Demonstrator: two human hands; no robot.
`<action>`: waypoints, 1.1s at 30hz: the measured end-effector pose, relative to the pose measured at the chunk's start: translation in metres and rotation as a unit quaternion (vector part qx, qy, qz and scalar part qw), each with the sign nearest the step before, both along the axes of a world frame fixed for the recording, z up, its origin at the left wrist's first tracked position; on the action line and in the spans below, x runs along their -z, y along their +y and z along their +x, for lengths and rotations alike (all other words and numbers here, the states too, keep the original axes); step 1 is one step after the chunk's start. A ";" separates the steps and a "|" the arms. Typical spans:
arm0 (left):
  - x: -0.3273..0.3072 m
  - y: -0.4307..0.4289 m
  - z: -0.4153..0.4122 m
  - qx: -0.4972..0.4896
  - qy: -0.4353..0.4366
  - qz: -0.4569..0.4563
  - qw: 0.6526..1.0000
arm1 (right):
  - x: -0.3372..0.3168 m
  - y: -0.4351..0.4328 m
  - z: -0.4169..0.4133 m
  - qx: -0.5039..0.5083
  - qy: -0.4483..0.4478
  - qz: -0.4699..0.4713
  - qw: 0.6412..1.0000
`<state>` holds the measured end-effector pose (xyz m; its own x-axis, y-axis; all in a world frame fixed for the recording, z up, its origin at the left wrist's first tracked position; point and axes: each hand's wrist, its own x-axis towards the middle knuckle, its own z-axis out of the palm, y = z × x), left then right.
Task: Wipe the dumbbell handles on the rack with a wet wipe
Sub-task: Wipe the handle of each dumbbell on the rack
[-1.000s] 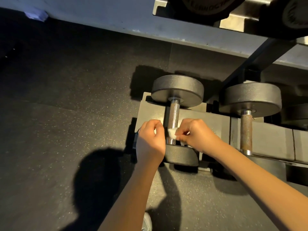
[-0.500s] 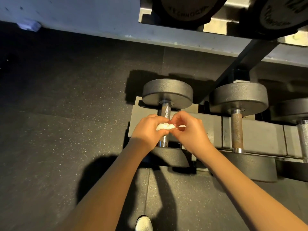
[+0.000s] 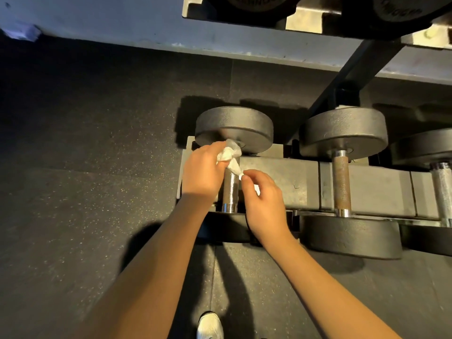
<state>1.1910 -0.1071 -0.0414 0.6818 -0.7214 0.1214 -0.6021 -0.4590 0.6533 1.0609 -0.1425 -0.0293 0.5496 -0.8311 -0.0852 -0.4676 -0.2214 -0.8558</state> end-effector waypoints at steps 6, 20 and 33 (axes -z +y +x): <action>0.008 0.011 -0.006 0.024 0.033 0.055 0.998 | 0.001 0.001 0.000 0.003 0.009 -0.011 1.000; -0.008 0.011 -0.008 0.015 0.166 0.071 0.984 | 0.004 0.003 0.000 0.009 -0.009 -0.014 1.000; -0.004 -0.004 -0.008 -0.033 0.196 0.036 0.979 | 0.006 0.002 -0.001 0.011 -0.011 -0.008 1.000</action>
<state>1.1831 -0.1106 -0.0376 0.7110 -0.6716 -0.2081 -0.2791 -0.5413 0.7932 1.0600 -0.1402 -0.0354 0.5320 -0.8447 -0.0595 -0.4536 -0.2249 -0.8624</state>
